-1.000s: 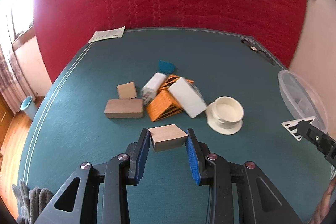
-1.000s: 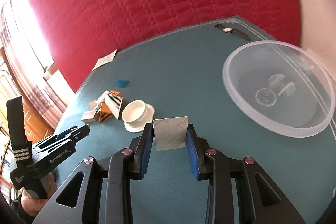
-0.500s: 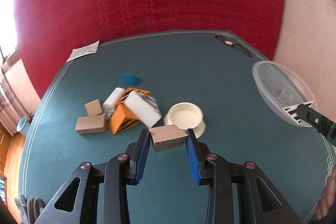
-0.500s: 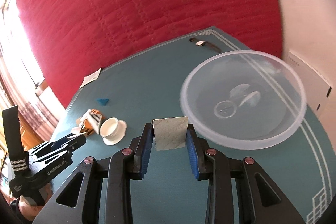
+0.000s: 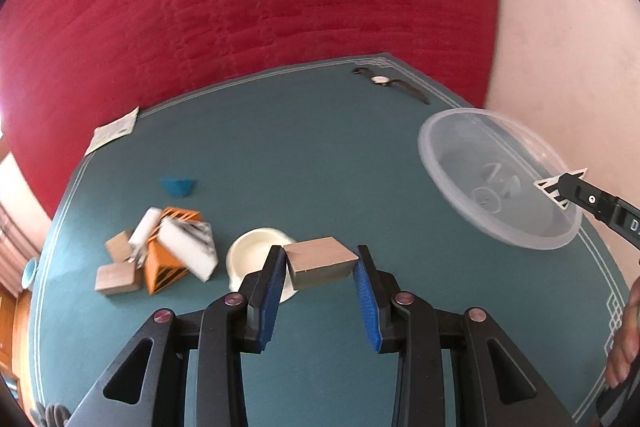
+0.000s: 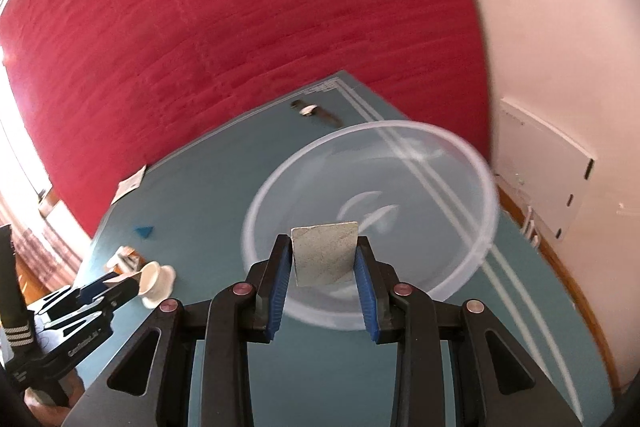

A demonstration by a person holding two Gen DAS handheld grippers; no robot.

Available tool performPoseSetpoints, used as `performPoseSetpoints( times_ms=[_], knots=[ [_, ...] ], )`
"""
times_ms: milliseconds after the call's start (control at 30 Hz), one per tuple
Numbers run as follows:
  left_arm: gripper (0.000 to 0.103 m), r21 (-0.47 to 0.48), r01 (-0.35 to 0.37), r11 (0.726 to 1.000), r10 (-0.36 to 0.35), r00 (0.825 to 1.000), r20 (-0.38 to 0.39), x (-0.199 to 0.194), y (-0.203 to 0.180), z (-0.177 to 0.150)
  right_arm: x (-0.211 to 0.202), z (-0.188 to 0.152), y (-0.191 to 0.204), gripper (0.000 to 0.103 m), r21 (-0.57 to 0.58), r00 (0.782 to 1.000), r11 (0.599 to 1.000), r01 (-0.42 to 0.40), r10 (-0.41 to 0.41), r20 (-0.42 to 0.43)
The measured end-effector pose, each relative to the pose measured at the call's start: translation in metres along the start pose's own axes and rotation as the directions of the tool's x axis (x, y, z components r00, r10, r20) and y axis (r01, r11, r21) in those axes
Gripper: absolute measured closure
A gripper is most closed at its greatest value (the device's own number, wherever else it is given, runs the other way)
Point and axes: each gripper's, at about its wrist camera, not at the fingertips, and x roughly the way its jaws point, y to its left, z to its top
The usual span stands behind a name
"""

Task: Organize rigid objects
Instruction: 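Carry the beige wedge with left tool while right tool carries the white block to the clear bowl, then open left tool to drop the wedge while right tool releases the white block into the bowl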

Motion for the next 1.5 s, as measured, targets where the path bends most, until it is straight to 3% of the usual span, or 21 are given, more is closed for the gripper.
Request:
performPoseSetpoints(
  times_ms=[233,600,1133,1200,1267,1433,1500],
  knots=[
    [0.066,0.058,0.063,0.996,-0.063,0.998,0.006,0.007,-0.033,0.017,0.004,0.008,-0.028,0.071,0.031,0.998,0.998,0.057,-0.057,0.005],
    [0.066,0.095,0.177,0.98,-0.177,0.984,0.001,0.017,-0.075,0.04,0.013,0.011,-0.047,0.071,0.047,0.997,0.996,0.082,-0.082,0.0],
    [0.066,0.113,0.234,0.966,-0.232,0.972,-0.03,0.033,-0.11,0.054,0.014,0.009,-0.059,0.07,0.063,0.996,0.994,0.086,-0.086,0.004],
    [0.057,0.107,0.247,0.963,-0.243,0.969,-0.043,0.036,-0.113,0.055,0.013,0.01,-0.06,0.07,0.068,0.996,0.994,0.083,-0.084,0.008],
    [0.013,0.086,0.255,0.963,-0.252,0.967,-0.046,0.039,-0.112,0.056,0.013,0.009,-0.061,0.07,0.072,0.997,0.994,0.079,-0.08,0.006],
    [0.0,0.09,0.196,0.977,-0.198,0.98,0.022,0.032,-0.112,0.059,0.014,0.007,-0.065,0.07,0.082,0.998,0.995,0.064,-0.064,-0.002],
    [0.0,0.088,0.169,0.982,-0.173,0.984,0.035,0.031,-0.111,0.058,0.013,0.007,-0.067,0.07,0.085,0.999,0.995,0.054,-0.053,-0.004]
  ],
)
